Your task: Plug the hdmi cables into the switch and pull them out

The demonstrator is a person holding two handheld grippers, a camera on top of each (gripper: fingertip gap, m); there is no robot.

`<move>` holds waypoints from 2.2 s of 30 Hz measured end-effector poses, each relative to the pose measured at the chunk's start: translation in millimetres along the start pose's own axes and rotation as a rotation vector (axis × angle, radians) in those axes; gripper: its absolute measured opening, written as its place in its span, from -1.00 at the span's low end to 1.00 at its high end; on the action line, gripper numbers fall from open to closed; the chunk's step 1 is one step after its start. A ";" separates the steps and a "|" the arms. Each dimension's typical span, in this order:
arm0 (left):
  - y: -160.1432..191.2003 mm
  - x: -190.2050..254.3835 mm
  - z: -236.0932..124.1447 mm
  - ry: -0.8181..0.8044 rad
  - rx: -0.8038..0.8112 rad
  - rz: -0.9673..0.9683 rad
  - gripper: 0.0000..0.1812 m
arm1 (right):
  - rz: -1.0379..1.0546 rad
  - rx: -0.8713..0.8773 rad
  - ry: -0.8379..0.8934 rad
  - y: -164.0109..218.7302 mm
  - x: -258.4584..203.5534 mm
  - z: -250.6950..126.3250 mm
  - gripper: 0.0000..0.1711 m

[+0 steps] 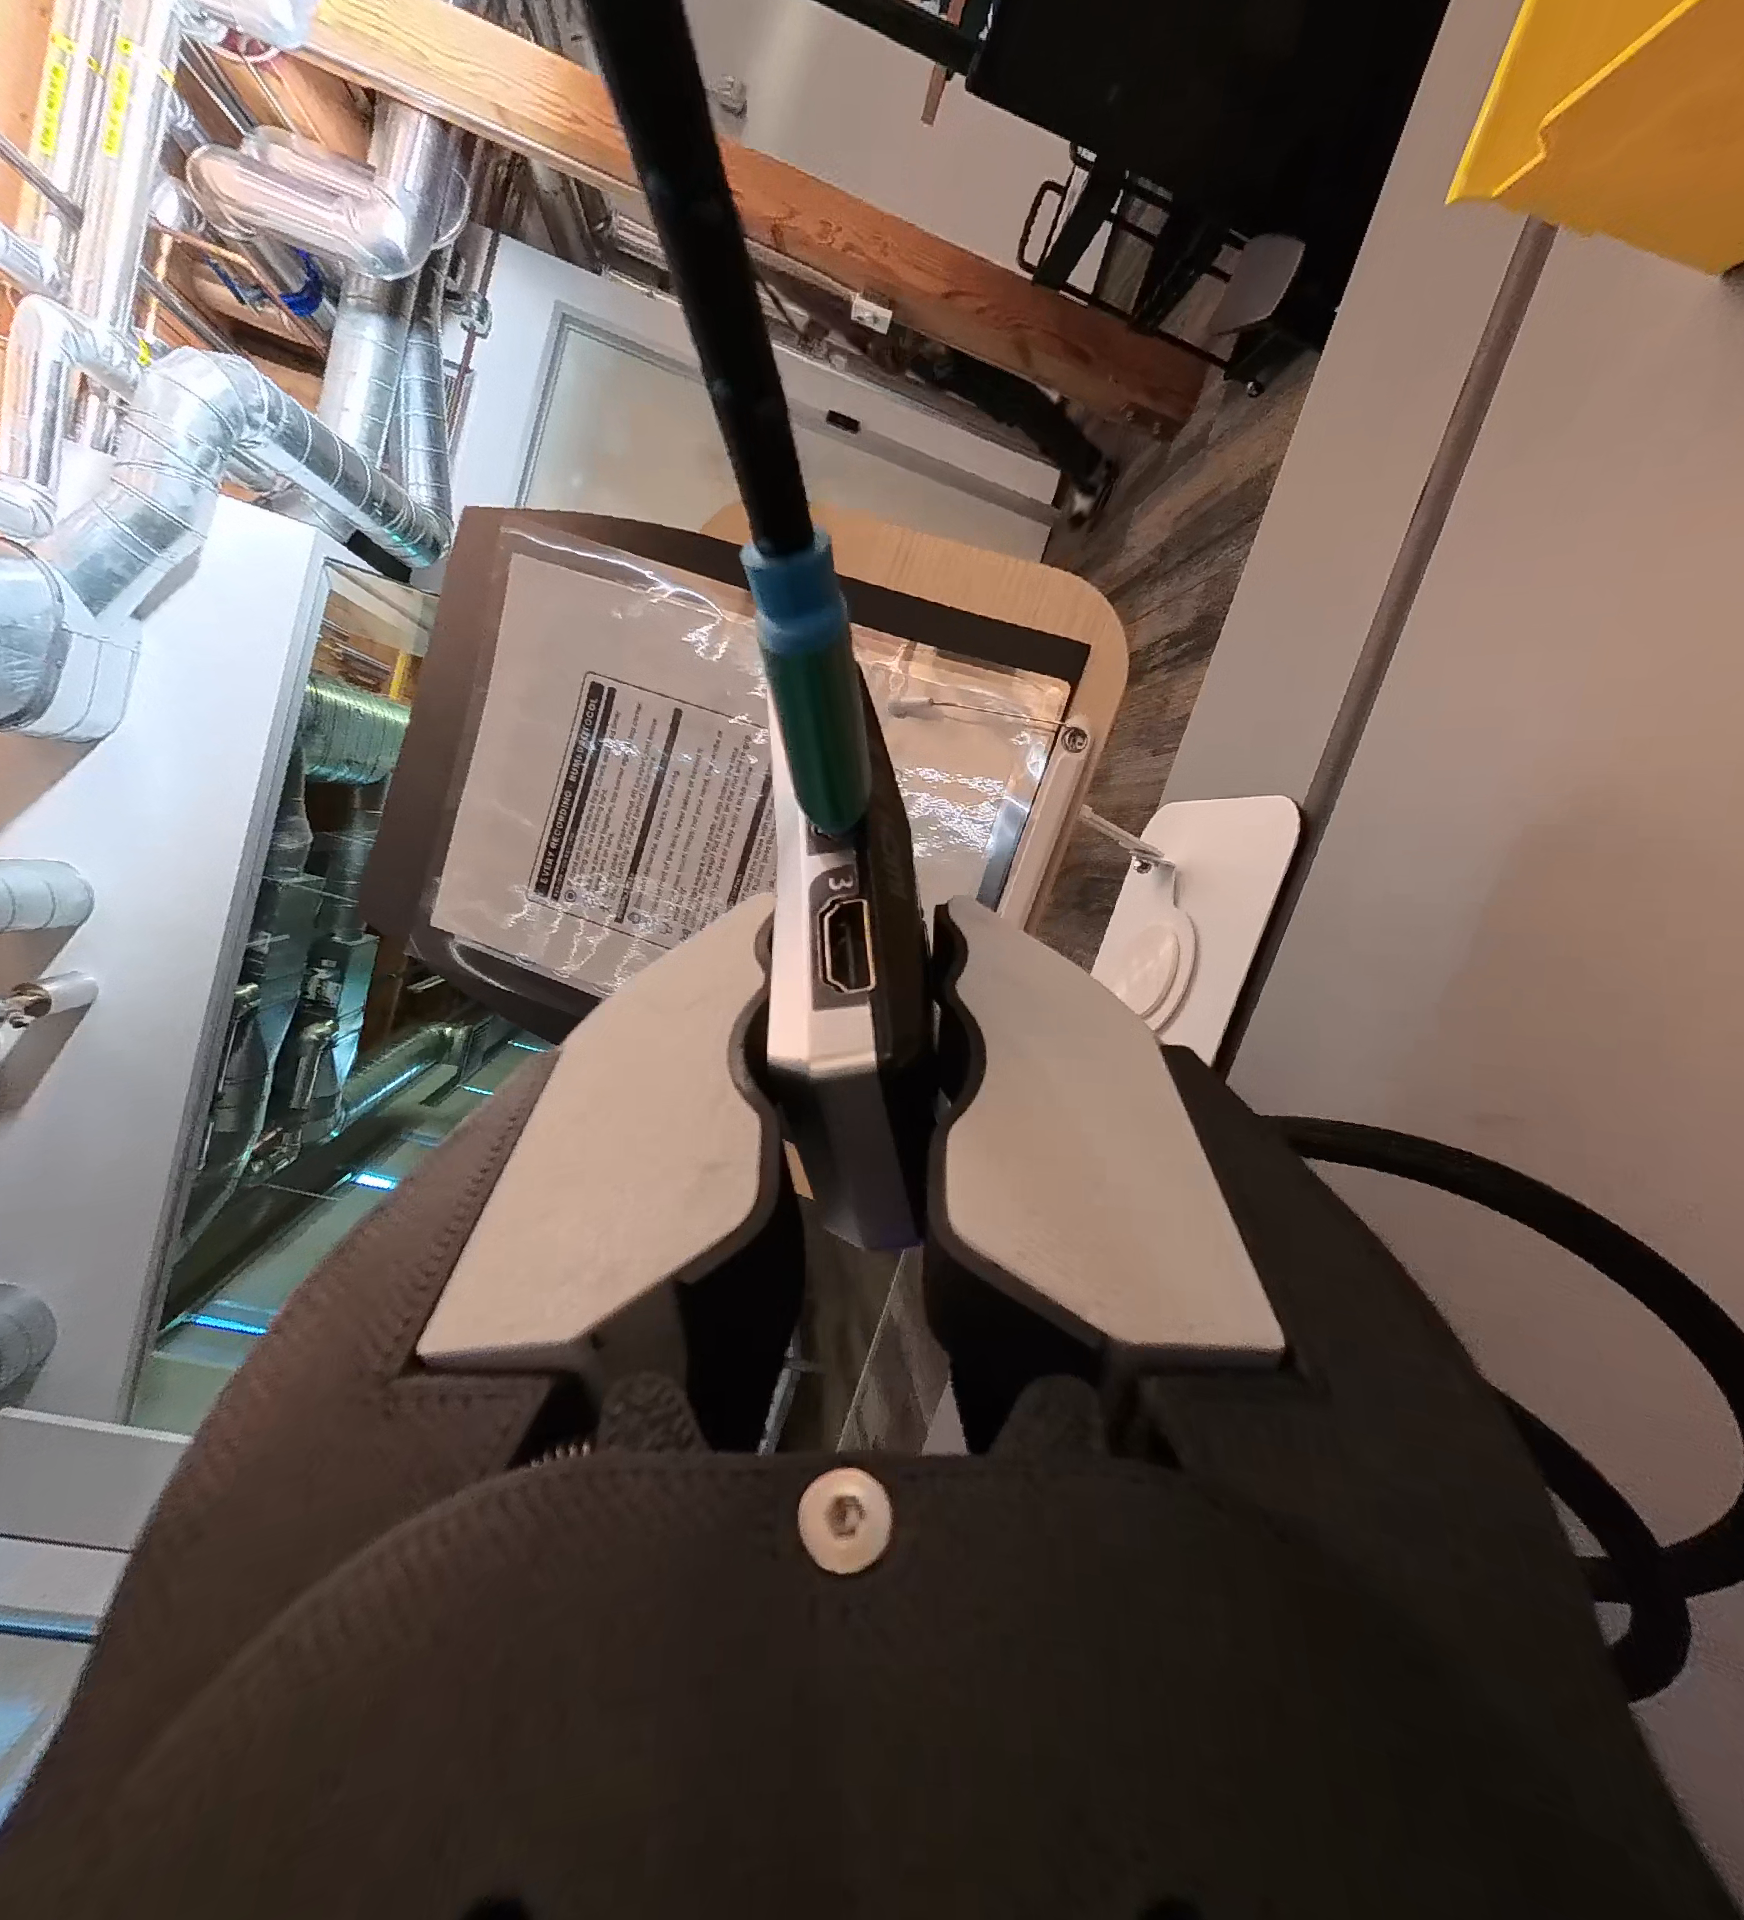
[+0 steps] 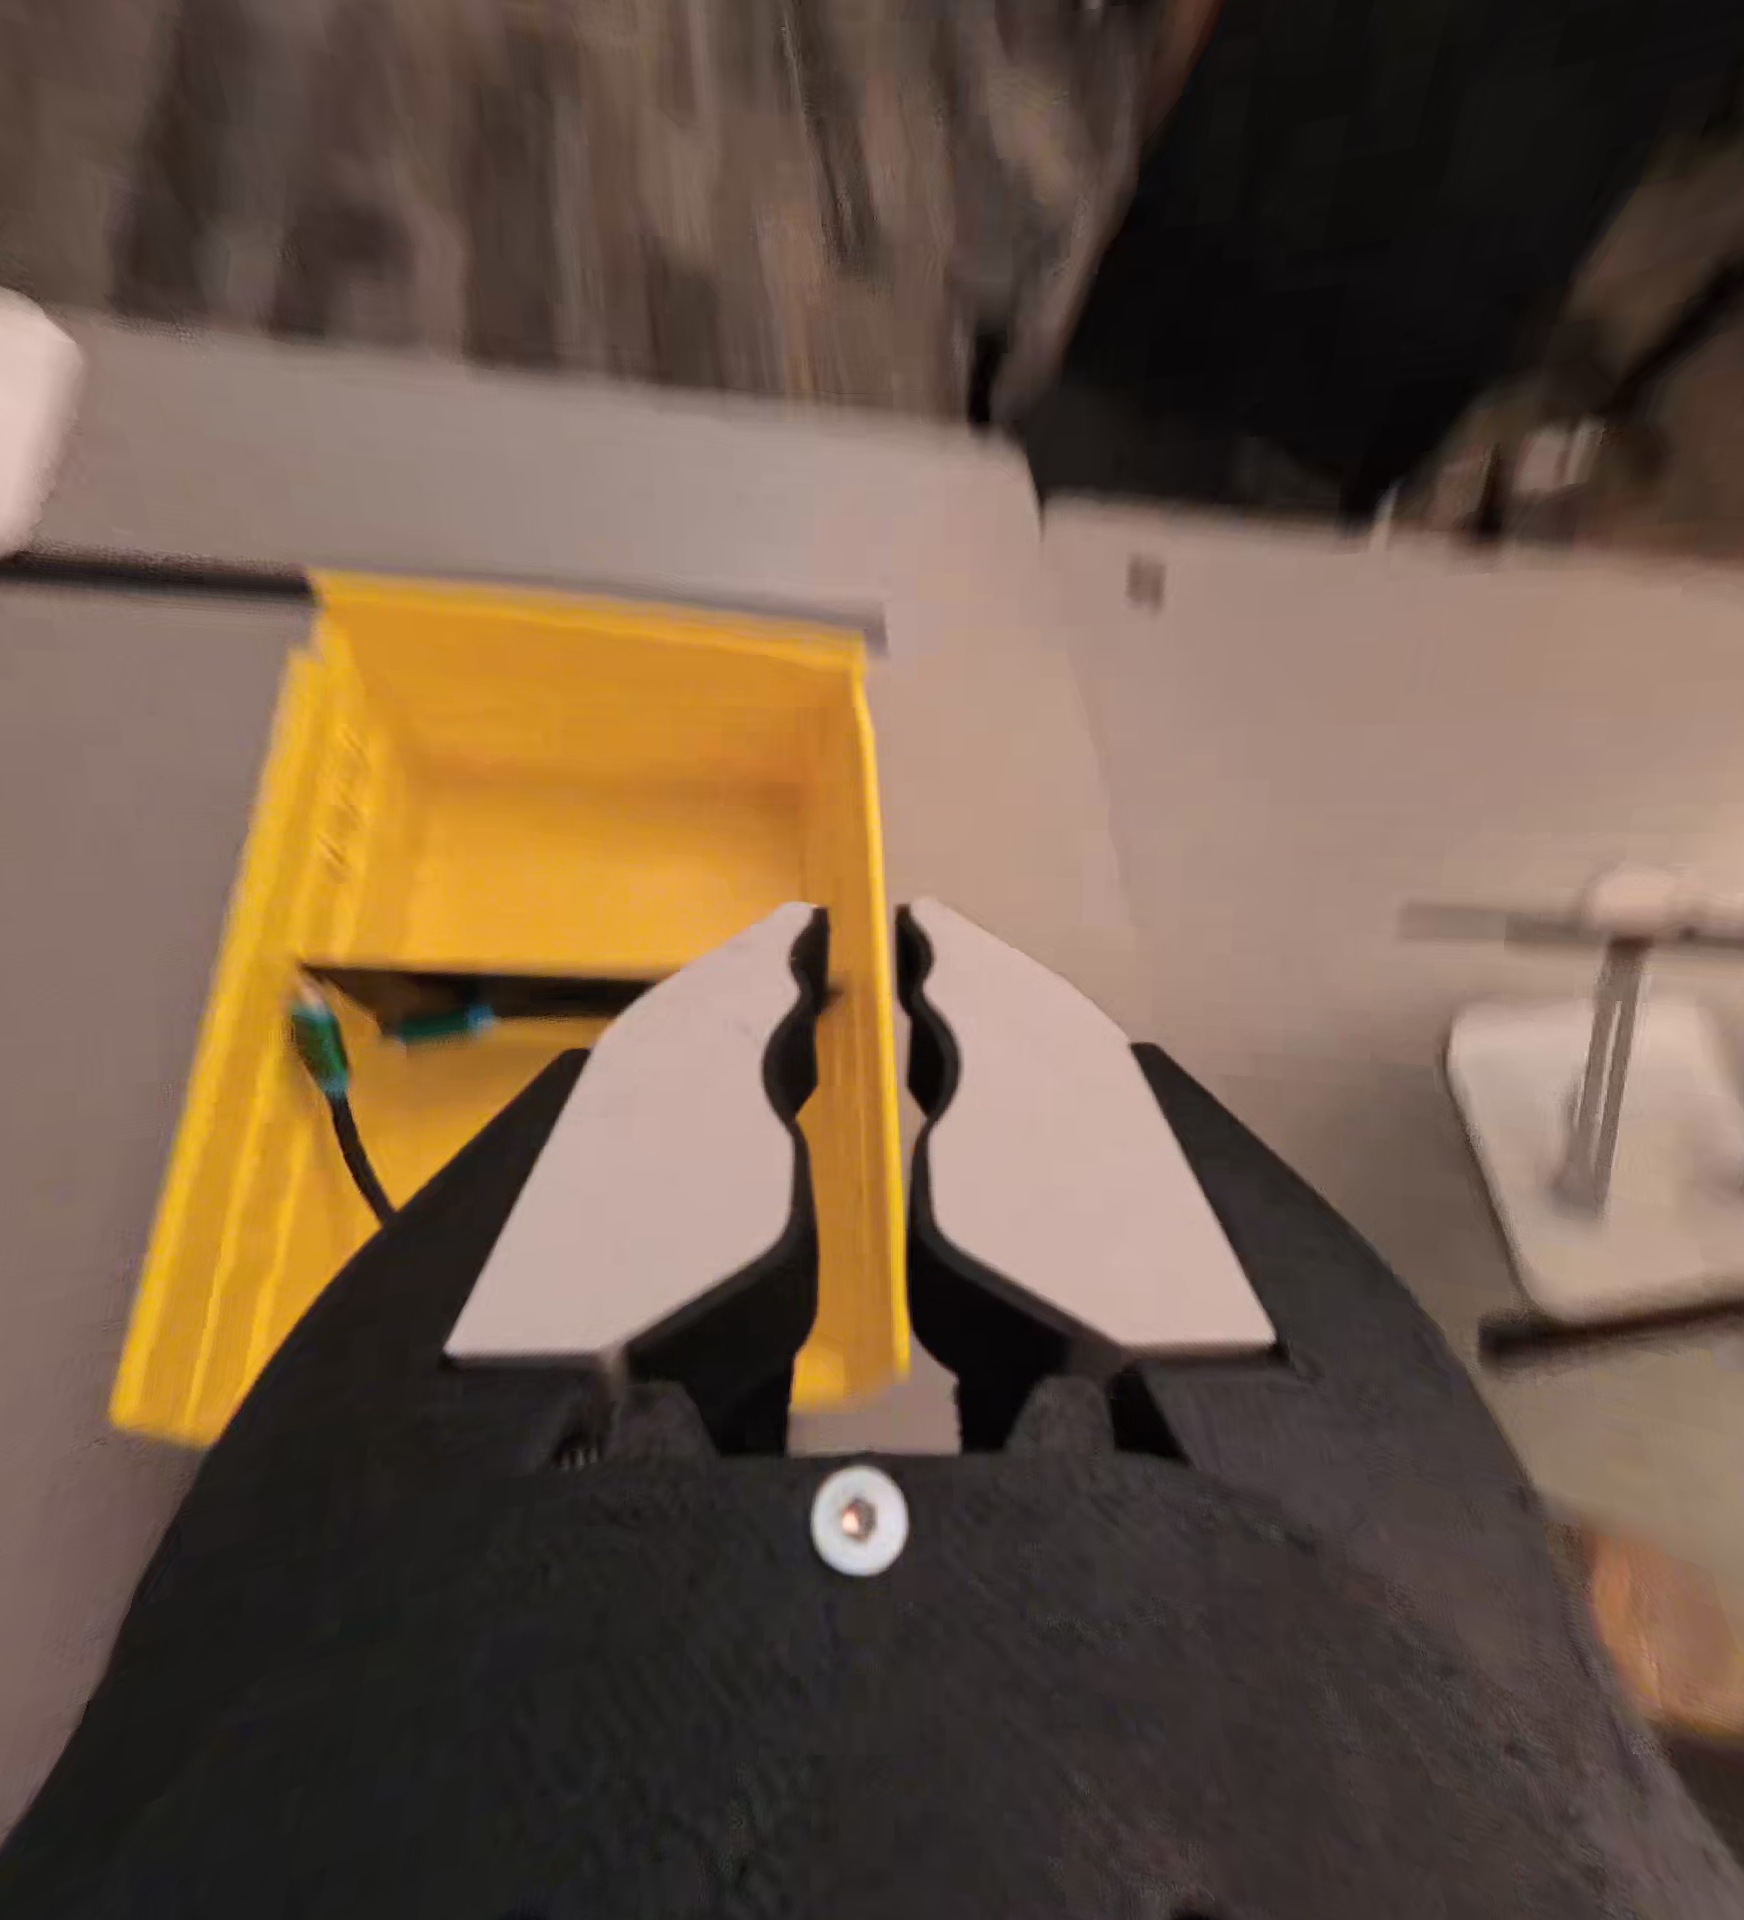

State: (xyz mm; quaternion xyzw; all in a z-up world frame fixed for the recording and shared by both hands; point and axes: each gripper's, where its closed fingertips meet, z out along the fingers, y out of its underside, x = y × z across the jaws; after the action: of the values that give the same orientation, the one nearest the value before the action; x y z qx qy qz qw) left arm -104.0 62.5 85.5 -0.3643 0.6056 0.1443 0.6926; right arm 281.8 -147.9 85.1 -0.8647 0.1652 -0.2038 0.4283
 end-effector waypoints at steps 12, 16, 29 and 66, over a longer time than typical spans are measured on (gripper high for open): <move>-30.3 -2.7 -8.3 -0.065 0.104 0.026 -0.75 | -0.239 1.138 -0.893 -105.8 -251.2 -130.8 -0.50; -32.3 -1.8 -7.2 -0.078 0.105 0.030 -0.76 | -0.411 1.018 -0.938 -83.5 -328.4 -111.1 -0.47; -29.8 11.3 3.1 -0.078 0.054 0.072 -0.76 | -0.390 0.832 -0.958 -63.3 -379.5 -89.8 -0.75; -19.9 24.0 18.4 -0.058 -0.084 -0.022 -0.76 | -0.376 0.668 -0.839 -57.0 -376.5 -66.8 -0.75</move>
State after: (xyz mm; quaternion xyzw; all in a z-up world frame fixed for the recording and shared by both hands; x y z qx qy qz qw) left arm -72.3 55.4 69.5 -0.3952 0.5745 0.1726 0.6957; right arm -69.6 13.4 88.4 -0.7037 -0.2493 0.0433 0.6639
